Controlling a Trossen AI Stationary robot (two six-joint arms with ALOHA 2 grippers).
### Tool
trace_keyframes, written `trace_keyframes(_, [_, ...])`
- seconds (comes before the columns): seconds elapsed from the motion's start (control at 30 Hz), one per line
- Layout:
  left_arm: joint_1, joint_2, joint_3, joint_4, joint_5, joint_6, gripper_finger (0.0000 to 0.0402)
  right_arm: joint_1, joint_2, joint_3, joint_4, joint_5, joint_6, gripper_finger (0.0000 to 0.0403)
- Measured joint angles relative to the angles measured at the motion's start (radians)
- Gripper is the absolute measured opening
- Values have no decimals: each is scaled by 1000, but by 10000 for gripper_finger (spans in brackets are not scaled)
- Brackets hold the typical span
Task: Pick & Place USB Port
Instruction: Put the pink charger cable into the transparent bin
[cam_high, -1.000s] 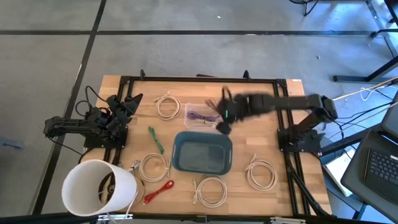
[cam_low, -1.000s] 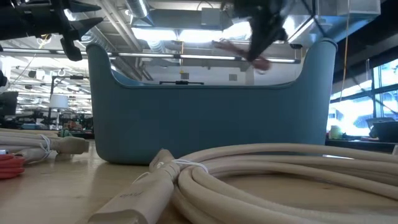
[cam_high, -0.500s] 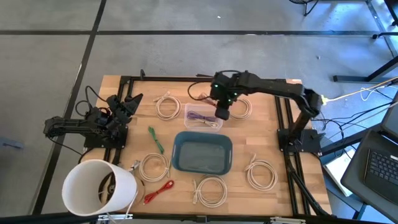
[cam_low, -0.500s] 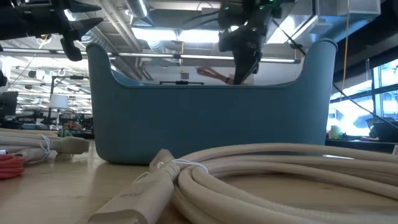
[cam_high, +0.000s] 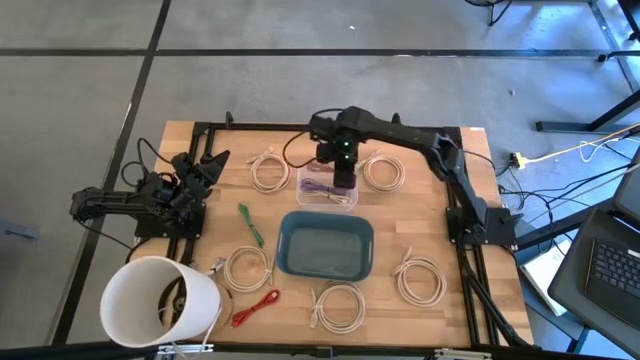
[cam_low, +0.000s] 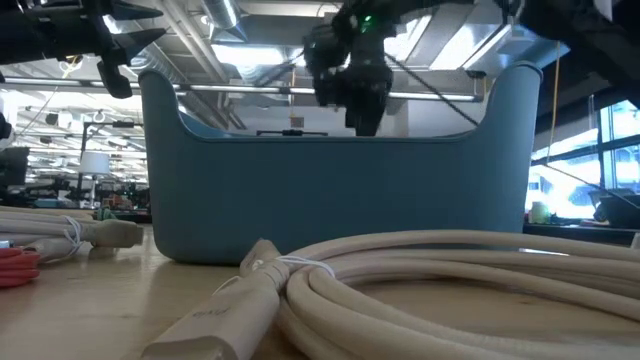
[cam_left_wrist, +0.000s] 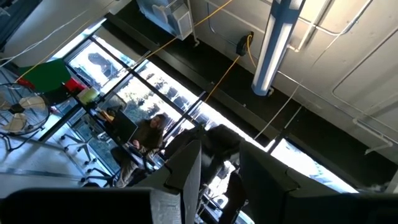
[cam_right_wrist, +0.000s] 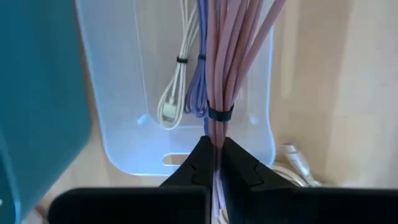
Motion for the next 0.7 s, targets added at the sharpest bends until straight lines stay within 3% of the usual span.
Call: trace_keyframes(0.7, [0, 0, 0, 0, 0, 0, 104, 35, 198, -13, 64, -125, 1, 10])
